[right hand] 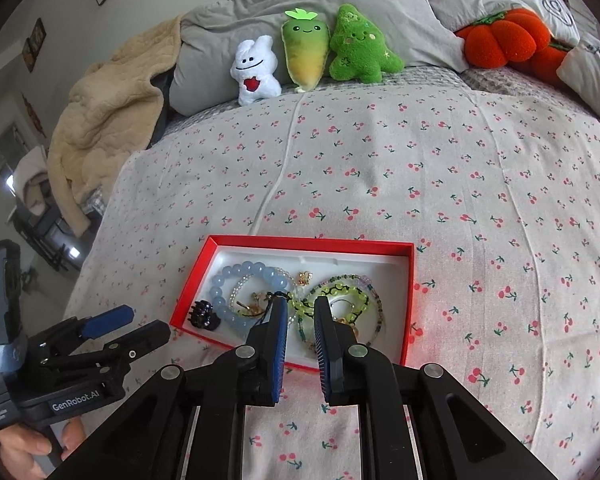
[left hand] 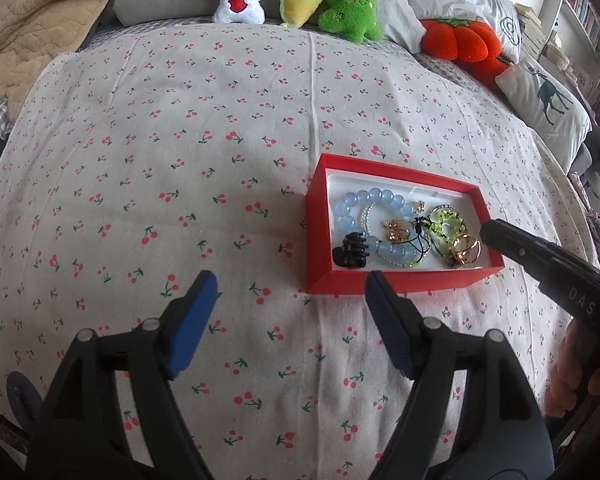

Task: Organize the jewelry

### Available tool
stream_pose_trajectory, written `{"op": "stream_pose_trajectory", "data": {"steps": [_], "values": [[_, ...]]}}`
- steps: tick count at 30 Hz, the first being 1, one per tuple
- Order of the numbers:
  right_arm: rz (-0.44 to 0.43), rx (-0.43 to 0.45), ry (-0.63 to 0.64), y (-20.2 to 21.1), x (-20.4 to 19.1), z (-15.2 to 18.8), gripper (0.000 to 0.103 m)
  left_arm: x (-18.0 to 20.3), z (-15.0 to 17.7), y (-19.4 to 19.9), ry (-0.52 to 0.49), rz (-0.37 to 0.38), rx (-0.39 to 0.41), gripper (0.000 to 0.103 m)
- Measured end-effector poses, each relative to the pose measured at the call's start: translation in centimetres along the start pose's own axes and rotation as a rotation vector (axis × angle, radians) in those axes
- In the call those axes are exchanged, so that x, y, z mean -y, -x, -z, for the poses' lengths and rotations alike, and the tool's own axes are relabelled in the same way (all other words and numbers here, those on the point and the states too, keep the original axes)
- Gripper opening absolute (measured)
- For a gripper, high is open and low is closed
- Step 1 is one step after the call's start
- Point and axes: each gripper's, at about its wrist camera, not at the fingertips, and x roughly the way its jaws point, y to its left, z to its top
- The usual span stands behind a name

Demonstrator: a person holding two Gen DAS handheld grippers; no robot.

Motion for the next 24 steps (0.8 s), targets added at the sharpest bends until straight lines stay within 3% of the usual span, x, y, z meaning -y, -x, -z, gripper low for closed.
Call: {"op": "stream_pose_trajectory", "data": {"steps": [4,6,7,8,10,14,16,19,24], "values": [[0.025,-0.009,-0.006,1.1,0.3,1.6,0.029,0.3,1.5,0.4,0.004,-0.012,-0.024,0.087],[0.039,-0.009,-0.021,1.6,0.4,2.5,0.042,0.6,2.3,0.5,-0.001,-0.006,-0.043,0.093],[0.049,-0.005,-0.026,2.0,0.4,2.9,0.060,0.7,2.7,0.6,-0.007,-0.006,-0.047,0.098],[0.057,0.000,-0.024,2.3,0.3,3.3,0.067,0.9,3.1,0.7,-0.018,-0.013,-0.048,0.100],[0.079,-0.009,-0.012,2.7,0.0,4.1,0.070,1.3,4.0,0.9,-0.045,-0.040,-0.054,0.102],[0.125,-0.036,-0.022,3.1,0.0,5.9,0.087,1.8,5.5,0.8,-0.087,-0.088,-0.075,0.102],[0.154,-0.047,-0.023,3.2,0.2,6.8,0.090,1.9,6.2,0.8,-0.100,-0.097,-0.083,0.102],[0.207,-0.049,-0.007,3.5,0.5,7.8,0.103,2.0,7.1,1.0,-0.110,-0.100,-0.091,0.102],[0.275,-0.040,0.024,4.0,0.6,8.5,0.103,2.0,7.8,1.2,-0.110,-0.111,-0.085,0.102]]}}
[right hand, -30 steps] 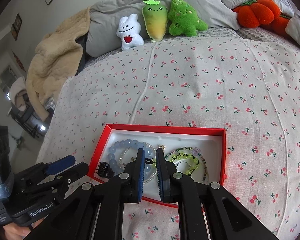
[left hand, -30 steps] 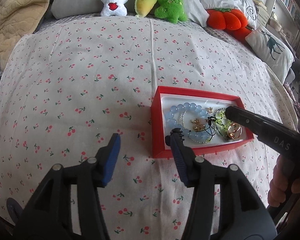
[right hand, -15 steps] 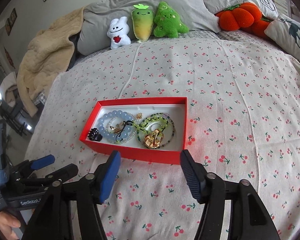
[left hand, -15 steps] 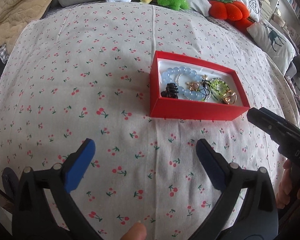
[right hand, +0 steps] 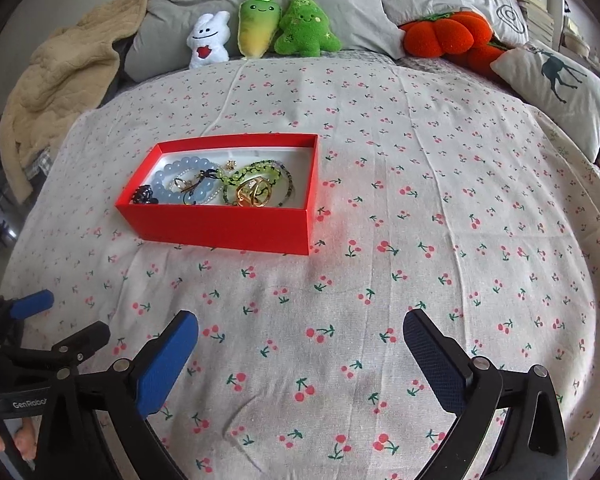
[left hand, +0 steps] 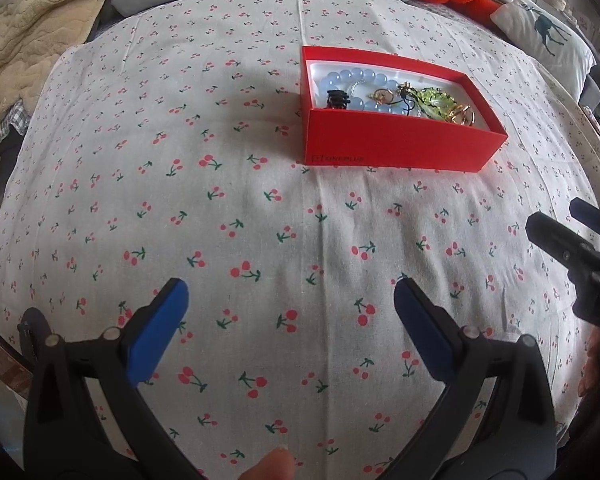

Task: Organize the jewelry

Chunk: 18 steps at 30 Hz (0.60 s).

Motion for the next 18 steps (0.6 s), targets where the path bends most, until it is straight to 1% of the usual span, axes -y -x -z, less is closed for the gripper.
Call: {"op": "stream_pose_trajectory", "data": {"steps": [3,7,18], "values": [[0.003,-0.007,0.002,0.1,0.0,0.2,0.103,0.1,0.2,0.0,0.001,-0.002,0.006,0.102],[0.010,-0.043,-0.017,-0.6,0.0,0.1,0.103,0.4,0.3,0.0,0.007,-0.009,0.019,0.102],[0.012,-0.080,-0.044,-1.7,0.3,0.2,0.103,1.3,0.2,-0.5,0.000,-0.008,0.015,0.102]]}}
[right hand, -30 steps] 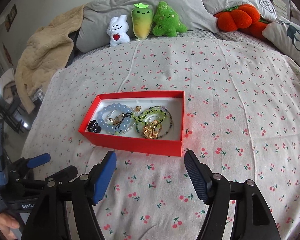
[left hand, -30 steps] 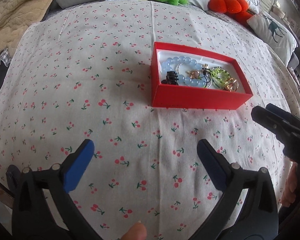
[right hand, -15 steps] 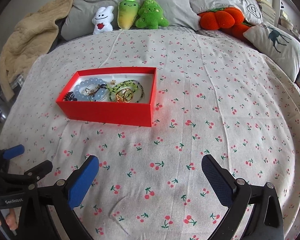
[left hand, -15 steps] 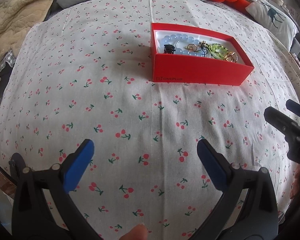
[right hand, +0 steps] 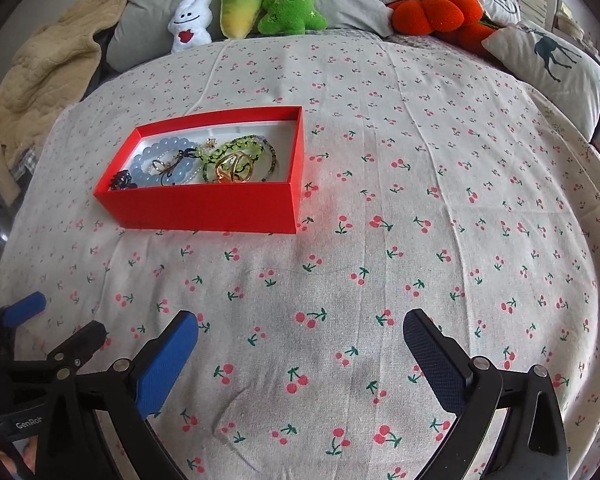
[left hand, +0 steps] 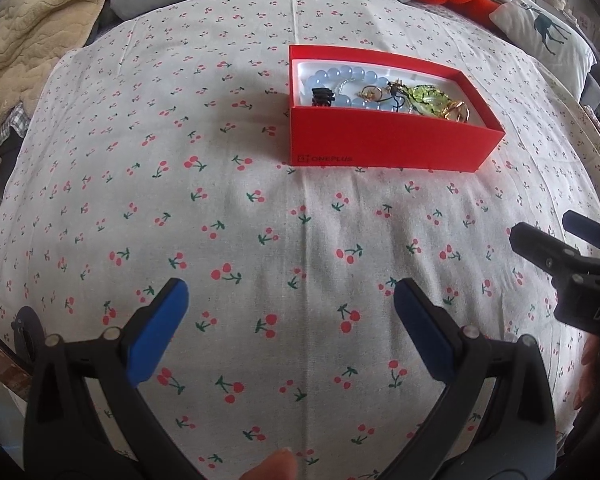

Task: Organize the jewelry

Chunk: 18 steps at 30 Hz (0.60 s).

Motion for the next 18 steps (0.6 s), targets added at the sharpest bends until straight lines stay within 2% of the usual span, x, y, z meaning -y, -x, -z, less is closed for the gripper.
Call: {"op": "stream_pose_trajectory", "data": {"steps": [18], "values": [[0.004,-0.016,0.023,-0.44,-0.66,0.29,0.103,-0.09,-0.07,0.02,0.002,0.006,-0.004,0.102]]}}
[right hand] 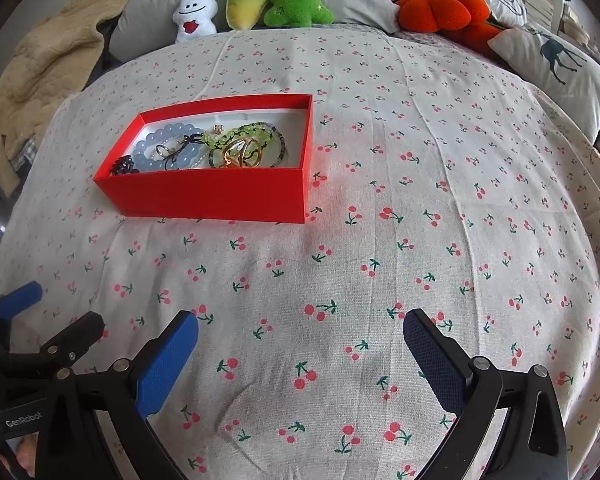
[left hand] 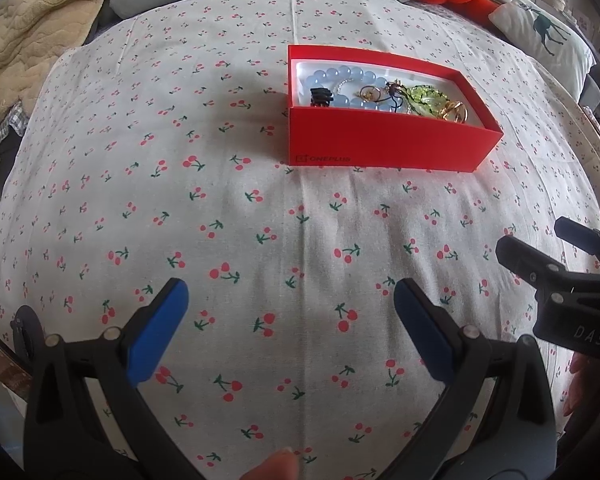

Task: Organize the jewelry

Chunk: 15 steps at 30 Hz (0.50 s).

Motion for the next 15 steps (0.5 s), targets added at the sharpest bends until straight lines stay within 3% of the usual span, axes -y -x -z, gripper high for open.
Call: {"op": "stream_pose_trajectory", "data": {"steps": [15], "values": [[0.001,-0.001,0.000,-0.17,0.12,0.03,0.103,0.00,-0.01,-0.01,-0.002,0.000,0.000,0.102]]}}
